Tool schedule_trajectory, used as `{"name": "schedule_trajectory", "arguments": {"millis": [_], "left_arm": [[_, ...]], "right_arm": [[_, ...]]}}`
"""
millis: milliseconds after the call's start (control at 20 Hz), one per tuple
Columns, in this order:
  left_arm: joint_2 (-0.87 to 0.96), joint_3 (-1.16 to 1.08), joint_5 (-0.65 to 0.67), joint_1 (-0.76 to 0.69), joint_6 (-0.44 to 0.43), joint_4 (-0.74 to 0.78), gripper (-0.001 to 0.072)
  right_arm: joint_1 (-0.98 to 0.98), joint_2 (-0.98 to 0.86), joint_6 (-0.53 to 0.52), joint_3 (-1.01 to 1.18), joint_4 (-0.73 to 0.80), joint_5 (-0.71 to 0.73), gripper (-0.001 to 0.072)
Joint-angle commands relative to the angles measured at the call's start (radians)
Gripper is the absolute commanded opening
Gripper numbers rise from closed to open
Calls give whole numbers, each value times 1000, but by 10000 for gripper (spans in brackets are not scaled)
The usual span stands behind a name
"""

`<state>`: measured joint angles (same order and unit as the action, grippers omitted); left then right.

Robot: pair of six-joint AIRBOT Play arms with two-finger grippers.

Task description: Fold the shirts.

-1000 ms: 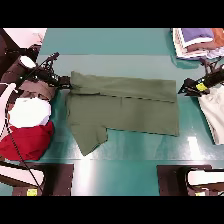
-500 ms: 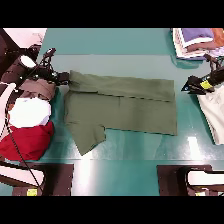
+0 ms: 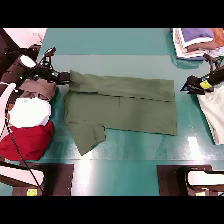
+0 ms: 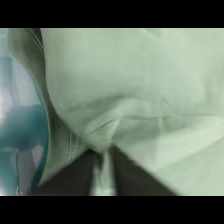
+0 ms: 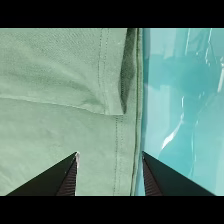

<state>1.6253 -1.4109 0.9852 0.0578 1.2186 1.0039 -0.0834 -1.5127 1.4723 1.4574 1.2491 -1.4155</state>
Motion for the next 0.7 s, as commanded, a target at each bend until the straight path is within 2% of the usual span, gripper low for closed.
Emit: {"name": "schedule_trajectory", "arguments": {"millis": [0,150,200,250,450,650], "left_arm": [[-1,-1,-8,-2,11,-20,720],[-4,-2,26,3,13,4,716],[-13,-6,73,18,43,18,633],[-28,-7,127,43,40,19,491],[-149,66,305,161,42,22,495],[-371,406,286,198,53,19,496]], "right_arm": [[0,1,0,1,0,-2,452],[0,1,0,1,0,-3,452],[0,2,0,1,0,-10,452],[0,2,0,1,0,-26,451],[-1,2,-24,1,0,-101,451],[-1,2,-37,1,0,-142,450]]}}
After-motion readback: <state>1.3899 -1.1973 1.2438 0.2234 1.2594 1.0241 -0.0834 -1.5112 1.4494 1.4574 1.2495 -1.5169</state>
